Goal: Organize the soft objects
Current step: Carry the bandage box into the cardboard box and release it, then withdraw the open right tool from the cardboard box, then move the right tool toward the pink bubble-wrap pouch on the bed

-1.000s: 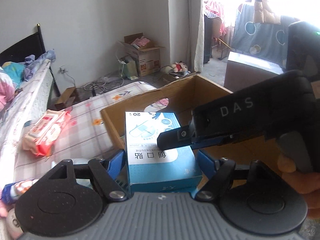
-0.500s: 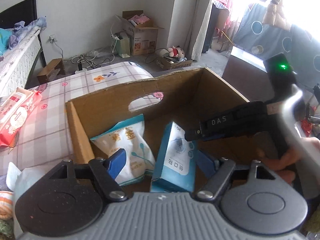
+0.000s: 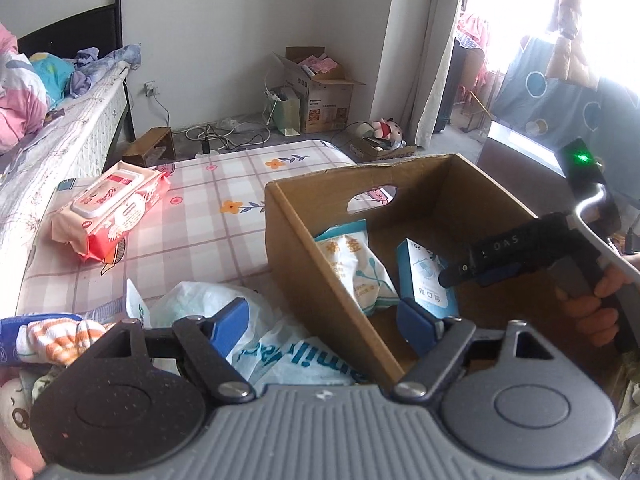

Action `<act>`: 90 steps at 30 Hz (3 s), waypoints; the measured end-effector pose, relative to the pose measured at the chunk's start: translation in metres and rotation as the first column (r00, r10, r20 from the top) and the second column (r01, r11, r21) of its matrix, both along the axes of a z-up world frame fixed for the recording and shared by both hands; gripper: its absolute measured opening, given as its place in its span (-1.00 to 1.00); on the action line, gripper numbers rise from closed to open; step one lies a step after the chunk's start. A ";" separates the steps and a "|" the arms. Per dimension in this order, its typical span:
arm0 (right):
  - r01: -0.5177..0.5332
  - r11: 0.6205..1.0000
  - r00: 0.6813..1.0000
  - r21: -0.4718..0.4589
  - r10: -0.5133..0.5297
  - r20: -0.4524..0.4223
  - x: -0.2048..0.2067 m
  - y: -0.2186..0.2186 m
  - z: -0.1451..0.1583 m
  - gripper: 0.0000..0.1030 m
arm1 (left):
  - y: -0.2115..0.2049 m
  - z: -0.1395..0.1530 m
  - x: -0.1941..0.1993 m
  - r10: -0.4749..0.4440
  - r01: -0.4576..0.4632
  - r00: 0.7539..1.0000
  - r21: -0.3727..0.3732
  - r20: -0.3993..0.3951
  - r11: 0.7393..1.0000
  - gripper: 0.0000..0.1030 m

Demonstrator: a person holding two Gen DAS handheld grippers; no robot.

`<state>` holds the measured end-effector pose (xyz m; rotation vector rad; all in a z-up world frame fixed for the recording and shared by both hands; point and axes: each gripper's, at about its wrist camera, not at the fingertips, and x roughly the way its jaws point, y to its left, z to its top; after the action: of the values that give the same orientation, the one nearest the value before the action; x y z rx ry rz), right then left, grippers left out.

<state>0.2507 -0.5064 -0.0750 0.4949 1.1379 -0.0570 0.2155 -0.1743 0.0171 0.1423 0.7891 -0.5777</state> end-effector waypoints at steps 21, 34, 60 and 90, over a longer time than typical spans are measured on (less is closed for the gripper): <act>-0.098 0.980 0.994 -0.171 0.087 -0.070 0.004 0.046 -0.003 0.64 | 0.035 -0.012 -0.020 0.022 -0.022 1.000 -0.007 -0.023 1.000 0.62; 0.118 0.988 0.989 -0.102 -0.126 -0.076 0.015 0.029 0.007 0.42 | 0.040 -0.010 -0.021 0.023 -0.024 0.999 -0.028 -0.038 0.999 0.62; 0.142 0.988 0.983 -0.058 -0.134 0.124 0.035 0.018 0.007 0.14 | 0.054 -0.006 -0.030 0.090 -0.091 0.996 -0.016 -0.011 0.996 0.63; -0.303 0.953 0.864 0.005 0.272 0.423 0.018 0.197 0.151 0.29 | 0.214 0.020 -0.053 0.454 -0.463 0.871 0.002 0.189 0.886 0.67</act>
<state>0.2683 -0.3096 0.0756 0.3714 0.7794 0.3401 0.1623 0.0394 0.0368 0.0452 0.6264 -0.0897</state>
